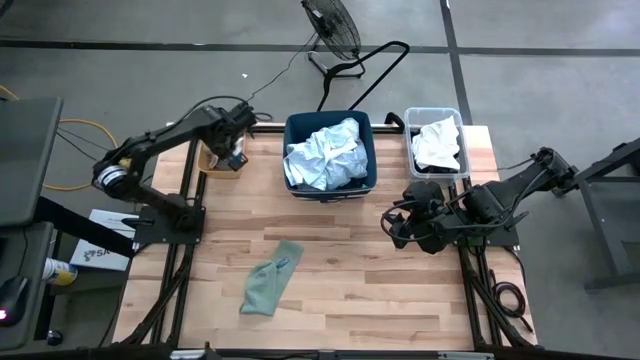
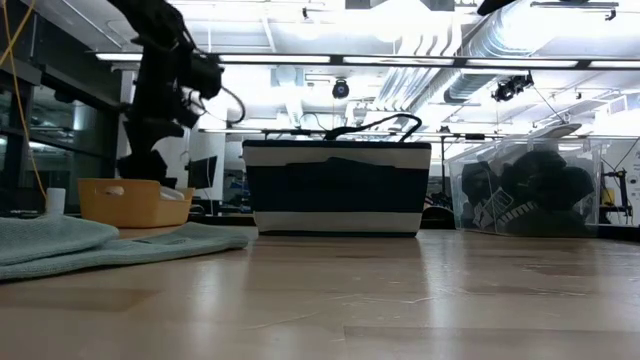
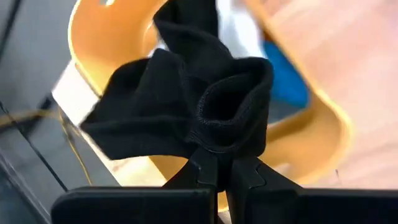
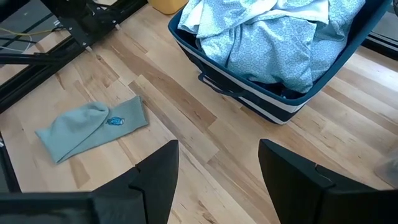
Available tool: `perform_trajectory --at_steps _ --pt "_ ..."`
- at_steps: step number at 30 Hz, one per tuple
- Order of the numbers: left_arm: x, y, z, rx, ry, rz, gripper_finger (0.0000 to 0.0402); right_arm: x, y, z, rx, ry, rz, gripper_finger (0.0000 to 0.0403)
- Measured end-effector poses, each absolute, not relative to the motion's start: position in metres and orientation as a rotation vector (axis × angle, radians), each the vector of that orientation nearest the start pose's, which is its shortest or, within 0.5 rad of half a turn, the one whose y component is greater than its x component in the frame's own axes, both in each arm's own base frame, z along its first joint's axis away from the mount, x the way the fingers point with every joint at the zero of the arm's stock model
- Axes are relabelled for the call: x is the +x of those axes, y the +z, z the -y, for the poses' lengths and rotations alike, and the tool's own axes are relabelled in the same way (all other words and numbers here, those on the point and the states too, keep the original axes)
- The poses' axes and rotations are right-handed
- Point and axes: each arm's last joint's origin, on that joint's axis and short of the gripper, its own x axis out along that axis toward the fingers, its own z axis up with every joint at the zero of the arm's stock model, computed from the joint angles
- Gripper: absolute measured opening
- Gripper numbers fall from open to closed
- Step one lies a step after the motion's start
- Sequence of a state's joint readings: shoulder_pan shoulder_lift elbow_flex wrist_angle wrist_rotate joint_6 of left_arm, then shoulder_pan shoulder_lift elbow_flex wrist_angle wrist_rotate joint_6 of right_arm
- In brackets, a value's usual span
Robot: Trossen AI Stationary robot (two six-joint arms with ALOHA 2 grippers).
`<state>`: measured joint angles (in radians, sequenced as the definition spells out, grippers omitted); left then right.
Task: Pick & Place Cloths
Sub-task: Put the black sock into the yellow bin
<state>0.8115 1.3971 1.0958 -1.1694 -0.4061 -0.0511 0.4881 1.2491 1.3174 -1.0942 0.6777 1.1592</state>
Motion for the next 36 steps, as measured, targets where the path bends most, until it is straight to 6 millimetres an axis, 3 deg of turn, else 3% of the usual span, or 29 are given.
perform_trajectory --at_steps 6,12,17,28,36 --pt "0.143 0.245 -0.2 -0.519 1.063 -1.447 0.0001 0.206 0.353 -0.089 0.542 -0.621 -0.615 0.0213" --pt "0.145 0.243 -0.209 -0.551 1.068 -1.347 0.0001 0.206 0.353 -0.089 0.544 -0.623 -0.613 0.0213" --pt "0.147 0.239 -0.211 -0.602 1.11 -1.323 0.0001 0.206 0.353 -0.089 0.555 -0.629 -0.608 0.0213" --pt "0.141 0.2 -0.205 -0.734 1.248 -1.229 0.0001 0.206 0.353 -0.088 0.555 -0.637 -0.598 0.0213" --pt "0.137 0.183 -0.199 -0.778 1.238 -1.226 0.0001 0.206 0.354 -0.087 0.536 -0.658 -0.57 0.0213"
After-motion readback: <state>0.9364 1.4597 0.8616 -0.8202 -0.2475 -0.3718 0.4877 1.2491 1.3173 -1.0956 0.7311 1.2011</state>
